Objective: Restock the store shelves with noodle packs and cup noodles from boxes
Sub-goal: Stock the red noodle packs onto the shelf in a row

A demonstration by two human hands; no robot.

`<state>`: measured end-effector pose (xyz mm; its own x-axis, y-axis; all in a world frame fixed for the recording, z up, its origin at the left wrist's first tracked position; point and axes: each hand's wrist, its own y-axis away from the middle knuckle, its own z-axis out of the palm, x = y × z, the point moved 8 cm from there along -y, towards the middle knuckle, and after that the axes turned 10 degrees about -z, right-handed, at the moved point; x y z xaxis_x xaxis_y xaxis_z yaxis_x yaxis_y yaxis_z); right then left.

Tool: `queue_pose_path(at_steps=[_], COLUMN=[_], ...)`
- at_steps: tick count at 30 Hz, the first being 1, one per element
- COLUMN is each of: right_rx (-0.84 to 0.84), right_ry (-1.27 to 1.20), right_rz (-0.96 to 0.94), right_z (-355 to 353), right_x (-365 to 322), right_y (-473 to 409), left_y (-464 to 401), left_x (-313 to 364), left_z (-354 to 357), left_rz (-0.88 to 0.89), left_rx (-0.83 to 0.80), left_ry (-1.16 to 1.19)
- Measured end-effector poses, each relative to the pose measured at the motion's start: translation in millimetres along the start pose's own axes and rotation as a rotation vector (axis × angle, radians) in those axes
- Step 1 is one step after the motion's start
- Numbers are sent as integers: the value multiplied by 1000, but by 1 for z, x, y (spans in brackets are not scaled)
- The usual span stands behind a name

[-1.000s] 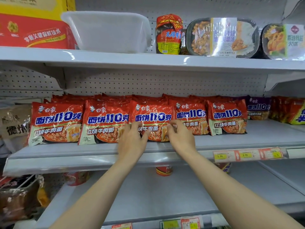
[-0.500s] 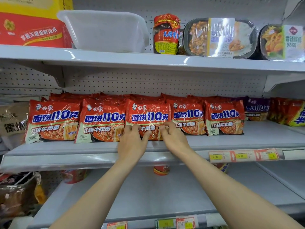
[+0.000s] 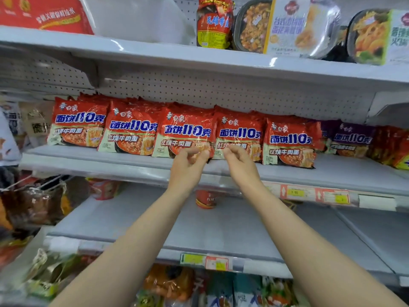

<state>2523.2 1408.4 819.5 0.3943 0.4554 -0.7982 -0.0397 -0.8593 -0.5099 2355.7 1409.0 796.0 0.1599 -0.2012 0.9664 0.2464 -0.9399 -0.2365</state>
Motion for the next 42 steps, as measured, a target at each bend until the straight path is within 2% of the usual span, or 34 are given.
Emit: queue_pose_path(at_steps=[4, 8, 14, 21, 30, 35, 42], right_rx=[-19, -46, -117, -188, -173, -184, -194], right_ry=[-50, -69, -54, -15, 43, 105, 138], right_rz=[20, 81, 210, 401, 686, 909, 1135], right_z=[-36, -73, -117, -145, -140, -131, -109], right_x=[16, 47, 114, 183, 277, 333, 421], right_y=[29, 68, 135, 209, 293, 351, 436], left_y=[45, 94, 164, 226, 276, 306, 344], left_x=[-11, -25, -74, -155, -262, -328, -425], left_z=[29, 67, 125, 161, 171, 167, 171], left_rz=[-131, -210, -393, -580, -840, -1008, -1147], left_rx=[-5, 9, -39, -59, -126, -162, -214], left_ry=[201, 252, 221, 146, 15, -29, -112])
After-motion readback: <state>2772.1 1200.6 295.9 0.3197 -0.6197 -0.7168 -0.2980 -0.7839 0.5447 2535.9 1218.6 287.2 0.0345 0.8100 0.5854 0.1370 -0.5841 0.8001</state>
